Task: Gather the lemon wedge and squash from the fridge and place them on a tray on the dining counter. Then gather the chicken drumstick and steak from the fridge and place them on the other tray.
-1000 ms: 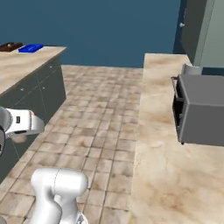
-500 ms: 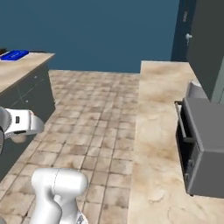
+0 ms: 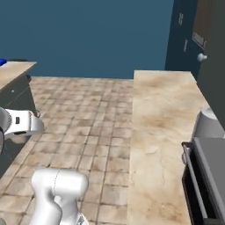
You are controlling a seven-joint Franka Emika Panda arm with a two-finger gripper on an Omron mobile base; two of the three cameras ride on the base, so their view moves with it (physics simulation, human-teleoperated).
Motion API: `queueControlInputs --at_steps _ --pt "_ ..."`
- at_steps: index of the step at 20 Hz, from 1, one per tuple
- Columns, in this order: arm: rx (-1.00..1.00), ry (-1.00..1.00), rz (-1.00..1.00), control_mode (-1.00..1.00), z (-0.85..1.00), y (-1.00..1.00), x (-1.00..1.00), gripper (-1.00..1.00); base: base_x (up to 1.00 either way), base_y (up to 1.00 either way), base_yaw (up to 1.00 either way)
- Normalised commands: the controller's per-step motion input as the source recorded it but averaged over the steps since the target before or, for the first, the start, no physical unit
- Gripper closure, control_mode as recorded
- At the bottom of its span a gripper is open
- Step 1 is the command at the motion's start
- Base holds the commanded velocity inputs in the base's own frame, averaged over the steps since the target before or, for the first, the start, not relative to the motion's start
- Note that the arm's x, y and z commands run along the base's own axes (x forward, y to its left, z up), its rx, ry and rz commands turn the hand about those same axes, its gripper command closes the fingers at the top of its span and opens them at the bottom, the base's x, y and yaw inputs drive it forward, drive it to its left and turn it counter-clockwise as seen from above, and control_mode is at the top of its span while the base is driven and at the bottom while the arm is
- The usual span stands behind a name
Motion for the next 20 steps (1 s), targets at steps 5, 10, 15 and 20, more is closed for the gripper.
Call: queueControlInputs --at_steps 5,10,15,20 --pt "0.00 0.00 0.00 1.00 0.00 0.00 0.00 1.00 1.00 0.15 -0.11" --pt "0.00 0.00 0.00 1.00 0.00 0.00 0.00 1.00 1.00 0.17 -0.06" --pt "0.00 0.00 0.00 1.00 0.00 0.00 0.00 1.00 1.00 0.33 -0.07" --pt "0.00 0.00 0.00 1.00 0.00 0.00 0.00 1.00 1.00 0.57 -0.08"
